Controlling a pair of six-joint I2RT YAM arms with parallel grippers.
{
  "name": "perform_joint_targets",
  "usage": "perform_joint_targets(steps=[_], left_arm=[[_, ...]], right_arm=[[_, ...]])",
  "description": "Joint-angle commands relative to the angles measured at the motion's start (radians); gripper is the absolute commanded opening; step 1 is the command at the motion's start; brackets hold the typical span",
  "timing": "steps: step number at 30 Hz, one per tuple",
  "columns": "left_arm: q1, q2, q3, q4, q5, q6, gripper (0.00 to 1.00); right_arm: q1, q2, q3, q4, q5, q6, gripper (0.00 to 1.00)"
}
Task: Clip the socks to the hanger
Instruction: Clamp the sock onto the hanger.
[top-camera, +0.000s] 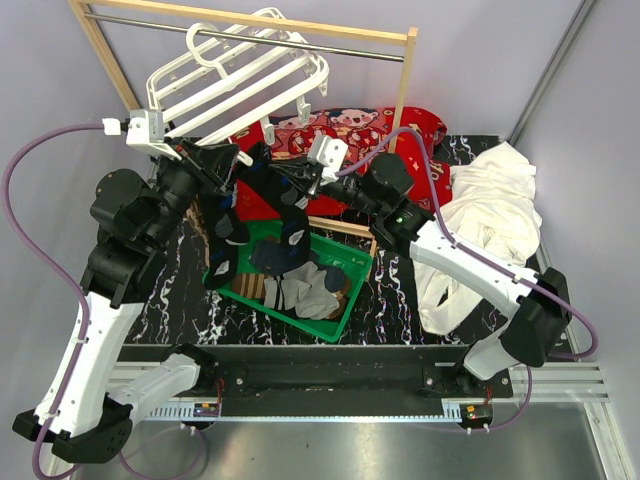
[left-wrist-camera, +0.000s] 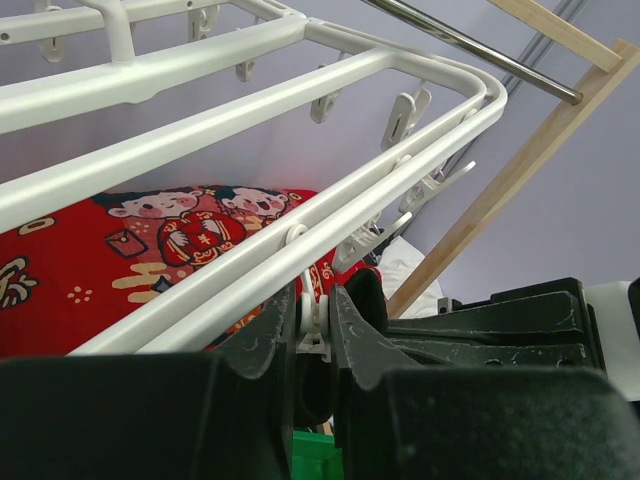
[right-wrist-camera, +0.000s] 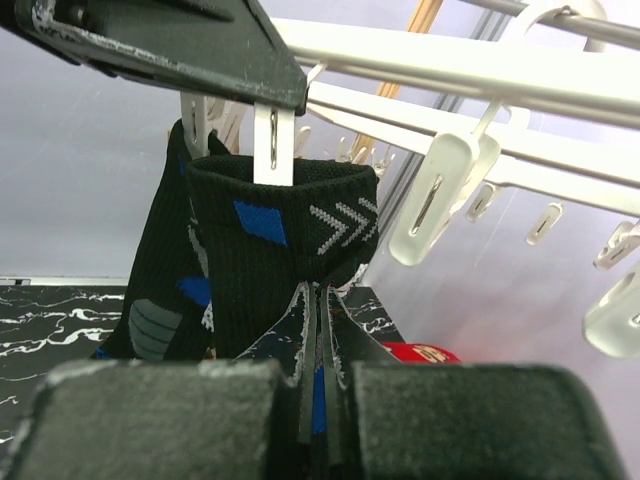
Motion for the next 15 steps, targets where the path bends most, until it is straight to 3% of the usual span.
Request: perform_joint_targets(steps=[1,4,11,15], left_arm=[[0.001,-0.014,0.047,0.030,0.047,-0.009,0.00],[0.001,-0.011,0.049,0.030,0.049,-0.009,0.00],[0.001,-0.011,0.053,0.032,0.046,-0.006,0.13],[0.001,-0.017,0.053,0.032,0.040,-0.007,0.55]], right_arm=[[-0.012,0.009,0.071,0.010,-0.026,-0.016,0.00],[-0.012,0.017,0.093,0.006,-0.035,-0.016,0.00],[-0.012,0.026,0.116,-0.003,-0.052,-0.009,0.00],[-0.010,0.027,0.121,-0.003,-0.055,-0.001,0.00]])
